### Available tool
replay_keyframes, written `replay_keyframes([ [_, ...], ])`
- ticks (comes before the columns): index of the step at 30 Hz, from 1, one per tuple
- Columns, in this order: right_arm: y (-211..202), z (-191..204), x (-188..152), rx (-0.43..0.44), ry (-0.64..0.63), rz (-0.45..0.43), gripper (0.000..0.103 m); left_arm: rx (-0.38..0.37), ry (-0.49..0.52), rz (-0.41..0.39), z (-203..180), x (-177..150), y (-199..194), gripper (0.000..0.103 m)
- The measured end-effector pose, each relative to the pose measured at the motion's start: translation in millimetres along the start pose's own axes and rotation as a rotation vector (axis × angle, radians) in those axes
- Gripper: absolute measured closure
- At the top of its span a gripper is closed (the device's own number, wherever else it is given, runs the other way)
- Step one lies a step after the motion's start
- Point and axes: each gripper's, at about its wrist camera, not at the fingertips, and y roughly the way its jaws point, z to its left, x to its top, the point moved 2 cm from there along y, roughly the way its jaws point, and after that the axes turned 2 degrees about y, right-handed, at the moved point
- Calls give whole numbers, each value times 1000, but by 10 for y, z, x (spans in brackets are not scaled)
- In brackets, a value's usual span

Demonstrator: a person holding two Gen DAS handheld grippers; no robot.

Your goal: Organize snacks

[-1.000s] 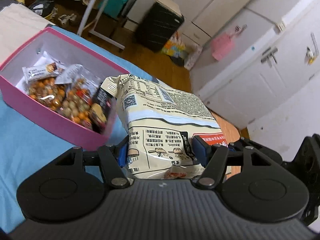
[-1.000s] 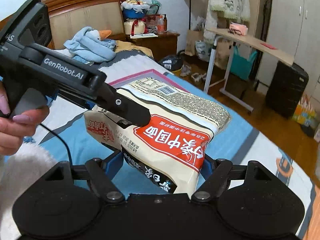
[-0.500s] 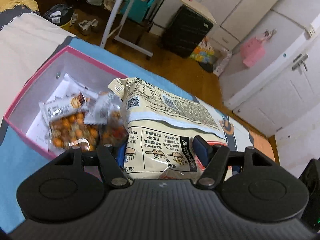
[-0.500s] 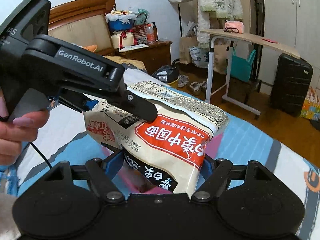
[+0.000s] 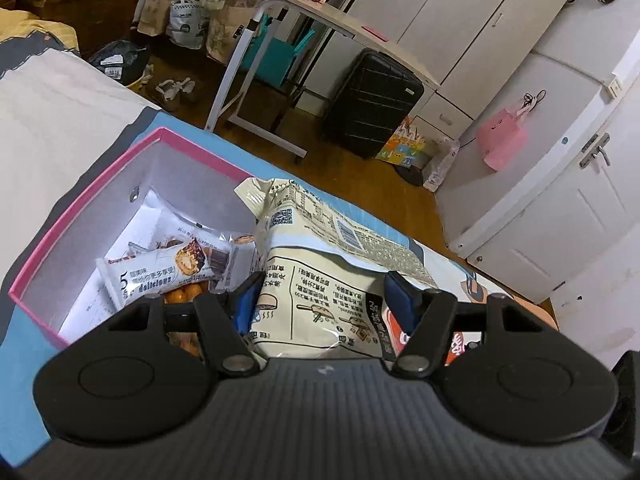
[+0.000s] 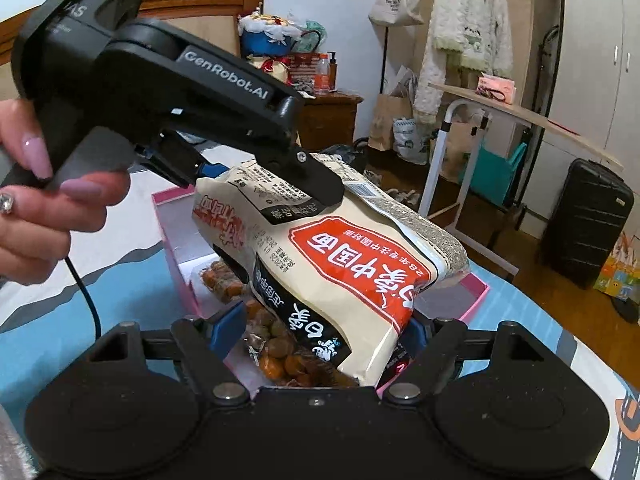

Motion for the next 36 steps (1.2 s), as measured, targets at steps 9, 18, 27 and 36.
replay_keyframes([
  [9,-117,-271,-137,-9,212,4,20,85,-28,-10,61,-9,91,41],
  [18,-138,-193,-191,26,200,9,22,197,59,-6,-122,-160,-47,41],
  [27,-433,-260,-4,4,239,0,20,203,83,26,-422,-257,-226,41],
  [36,-1140,-446,-1,-95,170,19,17,244,166,3,-848,-409,-605,40],
])
